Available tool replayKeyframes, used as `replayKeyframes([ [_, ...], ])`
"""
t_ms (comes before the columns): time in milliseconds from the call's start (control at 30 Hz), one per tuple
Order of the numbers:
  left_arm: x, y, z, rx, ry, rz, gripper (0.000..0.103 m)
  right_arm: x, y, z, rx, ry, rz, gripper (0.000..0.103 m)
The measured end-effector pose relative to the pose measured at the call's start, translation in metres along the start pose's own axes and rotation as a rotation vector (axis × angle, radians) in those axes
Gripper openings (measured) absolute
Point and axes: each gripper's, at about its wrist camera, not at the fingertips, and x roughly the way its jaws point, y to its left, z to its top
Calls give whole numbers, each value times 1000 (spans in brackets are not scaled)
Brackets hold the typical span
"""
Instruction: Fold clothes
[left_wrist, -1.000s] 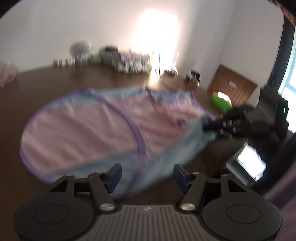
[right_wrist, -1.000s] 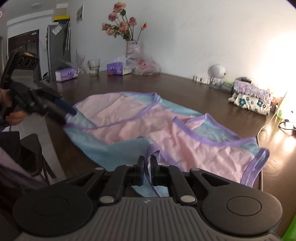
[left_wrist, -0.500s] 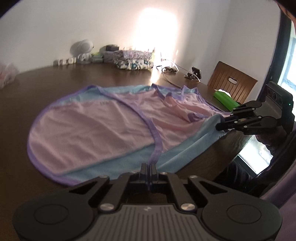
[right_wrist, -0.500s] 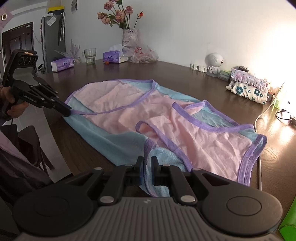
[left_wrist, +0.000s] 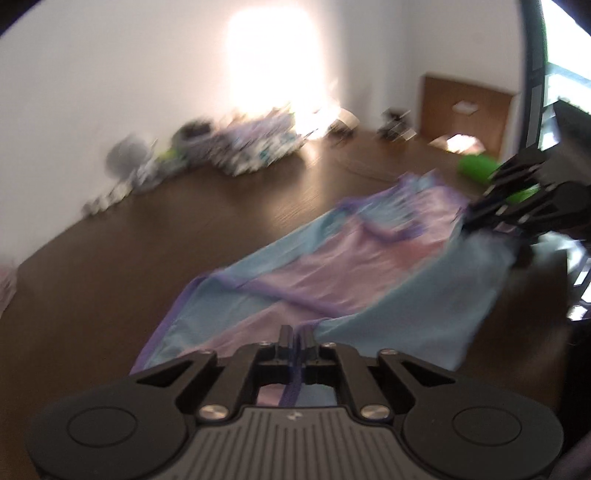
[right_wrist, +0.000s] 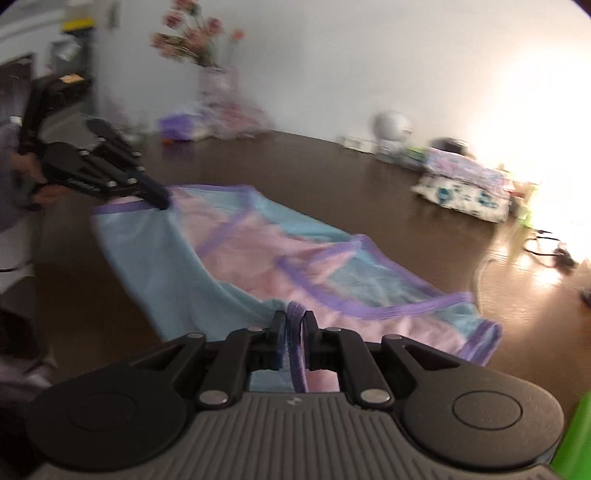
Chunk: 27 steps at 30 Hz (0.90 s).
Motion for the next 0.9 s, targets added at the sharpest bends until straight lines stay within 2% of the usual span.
replayKeyframes([
  [33,1,4,-3,-19,27,25,14,4,0,1,1,-3,-33,27],
  [67,2,8,-5,-38,53,51,17,4,-3,1,8,-10,-55,43],
  [100,-7,11,-11,-66,45,67,25,3,-7,1,17,-17,-74,47],
  [133,-15,15,-17,-94,36,83,29,0,-12,0,30,-26,-81,47],
  [200,-37,19,-29,-144,4,116,47,-11,-26,-5,66,-20,-60,48],
  [233,-49,20,-36,-174,-18,122,51,-17,-33,-8,84,-15,-48,47],
  [300,-63,24,-51,-260,-59,104,61,-38,-41,-21,93,-35,9,47],
  [367,-70,27,-64,-338,-80,85,63,-59,-47,-34,91,-46,59,47],
  [433,-65,28,-73,-393,-70,66,63,-76,-49,-47,89,-1,64,47],
  [567,-45,24,-78,-394,-14,52,63,-94,-43,-62,39,80,69,47],
  [700,-42,22,-81,-386,-36,61,63,-92,-29,-70,19,91,58,47],
  [767,-42,18,-83,-369,-41,75,63,-90,-20,-74,-20,90,59,45],
  [833,-42,15,-85,-351,-46,89,64,-84,-10,-79,-84,101,36,34],
  [867,-42,13,-86,-341,-48,96,64,-81,-8,-80,-110,106,16,11],
  [900,-43,12,-87,-338,-50,98,64,-78,-10,-78,-113,114,-6,4],
])
